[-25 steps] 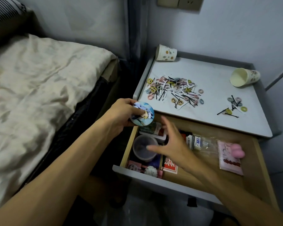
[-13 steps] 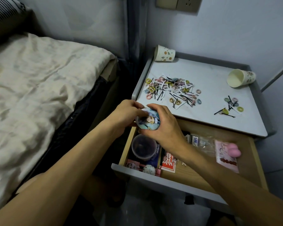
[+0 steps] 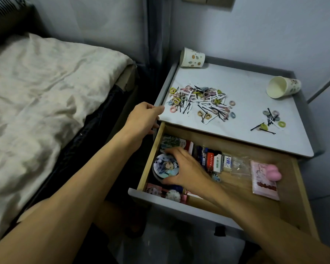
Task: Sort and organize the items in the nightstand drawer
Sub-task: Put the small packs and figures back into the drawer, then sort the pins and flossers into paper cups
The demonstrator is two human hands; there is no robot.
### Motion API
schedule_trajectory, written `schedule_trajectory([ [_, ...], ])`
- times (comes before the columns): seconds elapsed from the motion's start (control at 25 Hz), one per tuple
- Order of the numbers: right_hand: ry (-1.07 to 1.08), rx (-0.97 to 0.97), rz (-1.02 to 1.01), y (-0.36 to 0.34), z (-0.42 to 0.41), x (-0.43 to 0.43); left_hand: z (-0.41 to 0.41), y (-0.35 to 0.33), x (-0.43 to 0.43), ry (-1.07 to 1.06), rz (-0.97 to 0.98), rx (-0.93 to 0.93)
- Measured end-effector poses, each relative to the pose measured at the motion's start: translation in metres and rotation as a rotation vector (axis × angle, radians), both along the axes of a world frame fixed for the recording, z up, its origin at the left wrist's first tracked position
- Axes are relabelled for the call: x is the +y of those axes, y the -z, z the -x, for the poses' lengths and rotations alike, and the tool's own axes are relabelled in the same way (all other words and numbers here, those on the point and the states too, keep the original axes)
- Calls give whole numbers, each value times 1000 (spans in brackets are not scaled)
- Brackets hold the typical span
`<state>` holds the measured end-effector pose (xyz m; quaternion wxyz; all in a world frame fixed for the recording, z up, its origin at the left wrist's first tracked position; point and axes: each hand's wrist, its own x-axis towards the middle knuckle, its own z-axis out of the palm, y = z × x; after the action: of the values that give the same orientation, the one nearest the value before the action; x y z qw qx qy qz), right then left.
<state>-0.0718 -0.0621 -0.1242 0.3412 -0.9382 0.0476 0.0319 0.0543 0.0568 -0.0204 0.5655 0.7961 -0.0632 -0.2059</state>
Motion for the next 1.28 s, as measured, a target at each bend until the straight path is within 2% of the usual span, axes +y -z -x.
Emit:
schedule_trajectory([
  [0.12, -23, 13, -15, 1, 0, 3, 2, 0, -4, 13, 1, 12],
  [0.2, -8, 55, -147, -14, 1, -2, 7, 1, -9, 40, -19, -42],
  [0.28, 93, 58, -329, -42, 0, -23, 10, 1, -16, 136, -118, -163],
  [0.36, 230, -65, -371, -76, -1, -62, 14, -6, -34, 272, -186, -202],
  [0.48, 410, -254, -191, -113, 1, -130, 18, -28, -78, 400, -151, -187],
  [0.56, 484, -267, 50, -124, -1, -183, 18, -43, -111, 458, -98, -197],
  [0.68, 534, -158, 499, -127, -10, -272, 12, -52, -161, 507, -8, -118],
  [0.84, 458, 69, 779, -106, -28, -337, 5, -41, -207, 528, 33, -2],
  [0.96, 447, 74, 824, -92, -34, -347, 3, -29, -231, 534, 47, 26],
  [1.16, 500, -105, 711, -92, -23, -344, 9, -17, -247, 491, 56, 10],
  [1.28, 530, -309, 600, -112, -15, -317, 19, -16, -246, 423, 20, -145],
])
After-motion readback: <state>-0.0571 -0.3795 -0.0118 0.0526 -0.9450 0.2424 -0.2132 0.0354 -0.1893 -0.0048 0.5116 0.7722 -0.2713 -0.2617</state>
